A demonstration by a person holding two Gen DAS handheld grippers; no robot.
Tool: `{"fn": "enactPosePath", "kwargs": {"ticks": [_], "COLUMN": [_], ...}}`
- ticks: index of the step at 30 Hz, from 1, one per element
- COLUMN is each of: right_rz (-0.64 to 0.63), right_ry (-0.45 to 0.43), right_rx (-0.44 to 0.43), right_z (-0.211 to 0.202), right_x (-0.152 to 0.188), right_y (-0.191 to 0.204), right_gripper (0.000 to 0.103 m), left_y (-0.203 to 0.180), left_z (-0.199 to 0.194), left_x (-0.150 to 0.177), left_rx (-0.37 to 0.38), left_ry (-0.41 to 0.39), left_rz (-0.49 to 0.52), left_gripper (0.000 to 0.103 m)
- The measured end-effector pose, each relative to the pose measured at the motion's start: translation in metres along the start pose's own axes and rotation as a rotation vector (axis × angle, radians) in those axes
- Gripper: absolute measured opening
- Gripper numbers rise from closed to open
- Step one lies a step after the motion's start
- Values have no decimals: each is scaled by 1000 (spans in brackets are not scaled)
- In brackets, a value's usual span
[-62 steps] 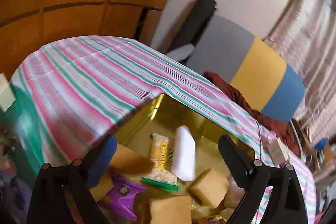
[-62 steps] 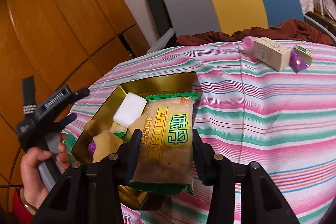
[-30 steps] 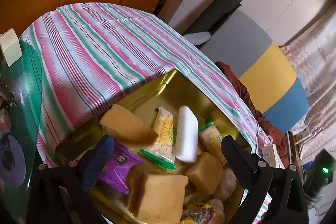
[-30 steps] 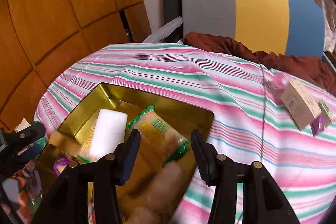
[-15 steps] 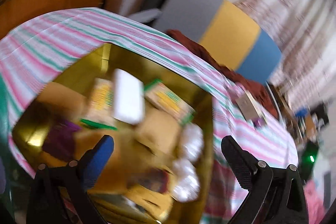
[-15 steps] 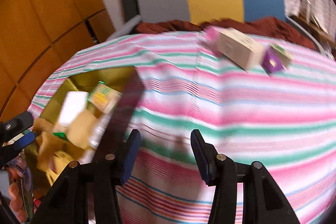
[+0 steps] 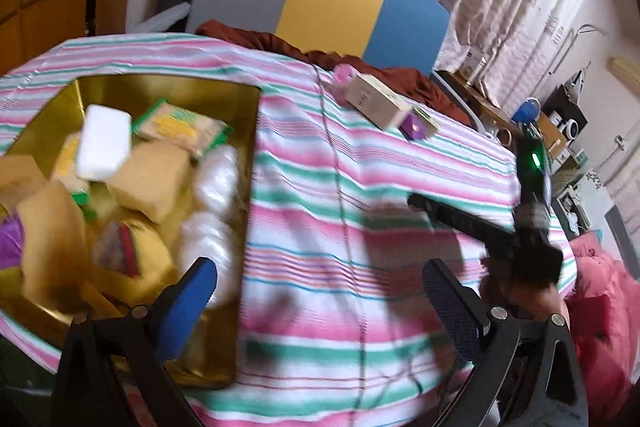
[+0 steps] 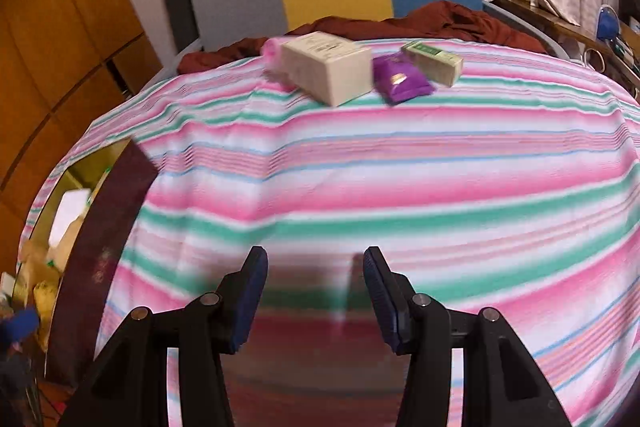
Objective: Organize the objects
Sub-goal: 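Move both tools back toward the remaining items, then grasp the purple wrapped candy packet with the right tool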
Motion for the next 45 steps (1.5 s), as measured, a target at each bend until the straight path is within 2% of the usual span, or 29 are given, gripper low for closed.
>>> {"fn": "enactPosePath", "kwargs": {"ticks": [2,5,10,16,19,21,24,27,30,32,34,38,42,45], "right_rz": [-10,-7,-36,-52,-52,-61,-93,-98,-69,-45,-33,-16,-24,0], "right_ry": [-23,-66,-127,-87,-18,-34,-21,-23,-93,-135,-138,-105,-50,-5], "right_rx": [9,10,-17,-3,-36,-81,-225,-282,-219,-128,-89,-86,-92,-197], "right_z": [3,9,26,66,81,73,55,38,25,24,29,51,77,82], "right_x": [-17,-53,-117,-162,-162,-153,-125,-98,-88,-93,-108,-142,-157,-147], "right_y": [-4,-8,0,5,6,10,22,22,3,-14,-27,-27,-17,-6], "right_gripper": [51,57,59,60,61,63,63,62,62,63,63,63,63,65], "left_y": [-6,-15,-17,-16,-13,-12,-15,-22,-31,-36,-38,-40,-38,-34], "left_z": [2,6,2,-12,-16,-16,-14,-7,-4,-4,-2,6,5,3], "left_x": [7,13,8,-2,-6,-9,-13,-15,-14,-12,-11,-10,-9,-9], "left_rx": [-9,-67,-82,-121,-131,-139,-127,-113,-100,-92,-88,-95,-108,-130], "left_ry": [2,-10,-34,-80,-91,-99,-105,-96,-92,-94,-90,-66,-59,-63], "left_rz": [3,43,50,74,64,58,46,48,65,75,77,68,66,67], "left_gripper": [103,103,103,103,103,103,103,103,103,103,103,103,103,103]}}
Point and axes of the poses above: each gripper's, at about its wrist camera, not at the fingertips, and z roughly the way its jaws point, y to its left, x to its underside, the point moved 2 cm from there along z, roughly the way its jaws point, and after that the axes turned 4 degrees about x, right-handed, at the moved point
